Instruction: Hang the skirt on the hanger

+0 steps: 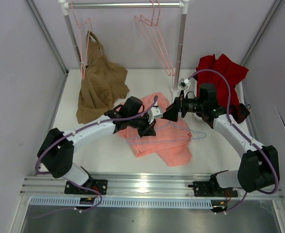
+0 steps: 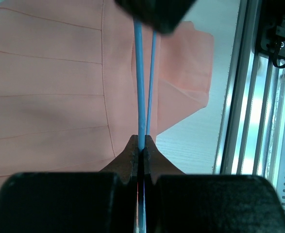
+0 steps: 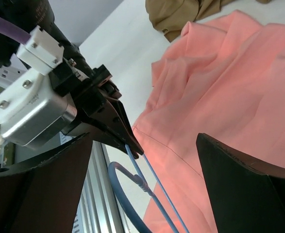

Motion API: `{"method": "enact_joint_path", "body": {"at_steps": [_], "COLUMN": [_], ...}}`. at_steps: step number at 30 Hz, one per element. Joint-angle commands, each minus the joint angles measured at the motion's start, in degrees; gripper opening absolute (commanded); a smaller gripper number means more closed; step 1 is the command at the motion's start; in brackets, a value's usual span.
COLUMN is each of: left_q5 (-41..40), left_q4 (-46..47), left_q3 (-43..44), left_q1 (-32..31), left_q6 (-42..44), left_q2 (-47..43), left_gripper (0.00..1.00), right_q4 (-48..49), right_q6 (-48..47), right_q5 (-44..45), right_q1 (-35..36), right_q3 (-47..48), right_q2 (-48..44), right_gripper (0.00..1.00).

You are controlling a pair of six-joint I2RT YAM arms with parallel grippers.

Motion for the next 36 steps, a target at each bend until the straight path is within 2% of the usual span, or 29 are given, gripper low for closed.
{"method": "enact_joint_path", "body": {"at_steps": [1, 6, 14, 22, 36], "left_q5": [1.9, 0.6, 0.9, 2.6, 3.7], "left_q4": [0.9, 0.6, 0.6, 0.9, 0.6], "left_q3": [2.7, 2.9, 3.1, 2.5, 3.0], "left_q1": [-0.3, -0.2, 1.6, 3.6, 3.6], "left_q6": [1.8, 1.9, 1.9, 1.6, 1.5], "left_q2": [0.4, 1.1, 1.6, 0.1, 0.3], "left_gripper": [0.0, 0.0, 0.0, 0.0, 0.0], "right_q4": [-3.4, -4.9, -3.3, -0.1, 1.1], "right_q6": [-3.6, -4.4, -3.6, -2.2, -2.6], "right_q5": [3.1, 8.0, 10.3, 9.1, 8.5], "right_q1": [1.2, 3.1, 4.0, 4.1, 5.4], "right_q3": [2.2, 1.6, -2.8, -6.7, -7.7], "right_q2": [-1.0, -2.9, -6.0, -6.4, -4.8], "right_gripper": [0.93, 0.8, 0.73, 0.75, 0.69]}}
